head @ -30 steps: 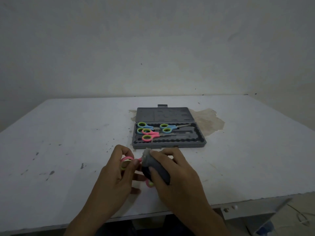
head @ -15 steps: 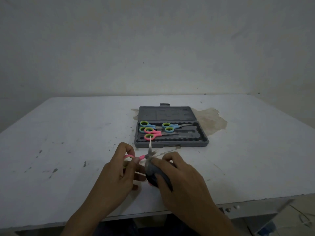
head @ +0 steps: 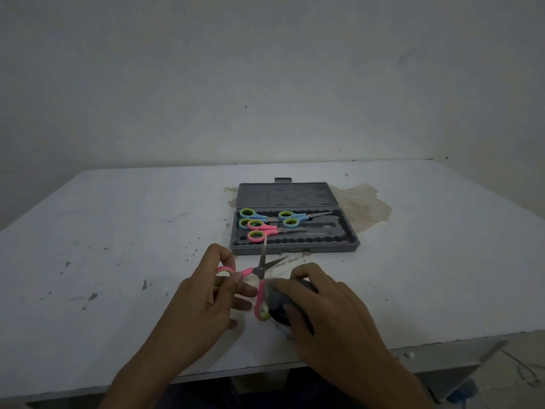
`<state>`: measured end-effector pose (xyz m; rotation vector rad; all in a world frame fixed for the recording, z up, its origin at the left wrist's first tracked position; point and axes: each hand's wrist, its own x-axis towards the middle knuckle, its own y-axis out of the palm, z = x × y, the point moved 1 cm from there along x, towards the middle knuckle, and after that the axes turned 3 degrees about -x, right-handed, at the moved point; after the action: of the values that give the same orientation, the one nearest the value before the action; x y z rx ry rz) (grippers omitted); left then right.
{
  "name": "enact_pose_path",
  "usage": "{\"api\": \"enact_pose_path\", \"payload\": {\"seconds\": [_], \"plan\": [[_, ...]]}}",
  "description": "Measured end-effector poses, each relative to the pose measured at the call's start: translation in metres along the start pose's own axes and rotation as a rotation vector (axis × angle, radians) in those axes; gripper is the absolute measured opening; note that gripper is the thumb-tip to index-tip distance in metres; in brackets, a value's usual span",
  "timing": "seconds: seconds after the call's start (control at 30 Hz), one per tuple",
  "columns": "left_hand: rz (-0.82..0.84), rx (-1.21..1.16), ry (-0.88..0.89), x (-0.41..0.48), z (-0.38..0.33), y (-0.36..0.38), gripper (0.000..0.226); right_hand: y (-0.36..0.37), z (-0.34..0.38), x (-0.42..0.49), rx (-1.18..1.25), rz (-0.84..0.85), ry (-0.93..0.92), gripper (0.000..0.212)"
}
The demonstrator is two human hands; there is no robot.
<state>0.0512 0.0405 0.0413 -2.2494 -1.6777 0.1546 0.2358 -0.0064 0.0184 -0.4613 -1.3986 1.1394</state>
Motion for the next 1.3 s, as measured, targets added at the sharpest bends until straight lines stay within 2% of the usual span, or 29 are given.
{"api": "enact_pose_path", "payload": {"seconds": [0.1,0.3,0.47,0.6,0.67,0.77,0.87,1.03,1.1,1.2,1.3], "plan": [[0.015,0.010,0.014,0.000,-0.003,0.001,0.009,-0.001,0.006,0.006,0.034,-0.074,-0.027,0.030],[0.031,0.039,0.001,0.002,-0.003,0.000,0.006,0.004,-0.011,0.002,-0.003,0.018,-0.029,0.029],[0.076,0.107,0.005,0.004,-0.005,0.000,0.009,-0.011,-0.012,0.011,-0.053,-0.103,-0.106,0.031],[0.094,0.093,-0.037,0.006,-0.007,-0.002,0.013,-0.003,-0.019,0.011,-0.109,-0.028,-0.211,0.035],[0.109,0.072,-0.060,0.005,-0.008,-0.003,0.006,-0.001,-0.023,0.006,-0.107,0.000,-0.210,0.035],[0.097,0.051,-0.081,0.003,-0.012,-0.002,0.026,-0.007,-0.022,0.004,-0.092,-0.058,-0.213,0.036],[0.066,0.086,-0.074,0.003,-0.013,-0.003,0.029,-0.010,-0.016,0.012,-0.079,-0.111,-0.220,0.036],[0.072,0.095,-0.099,0.002,-0.013,-0.004,0.035,-0.004,-0.025,0.013,-0.112,0.024,-0.209,0.041],[0.067,0.108,-0.086,0.002,-0.012,-0.002,0.030,-0.007,-0.028,0.010,-0.138,0.028,-0.191,0.044],[0.052,0.151,-0.058,0.005,-0.009,0.000,0.018,-0.015,-0.020,0.011,-0.071,-0.077,-0.174,0.042],[0.059,0.213,-0.029,0.006,-0.010,0.001,0.016,-0.012,-0.010,0.018,-0.070,-0.123,-0.154,0.040]]}}
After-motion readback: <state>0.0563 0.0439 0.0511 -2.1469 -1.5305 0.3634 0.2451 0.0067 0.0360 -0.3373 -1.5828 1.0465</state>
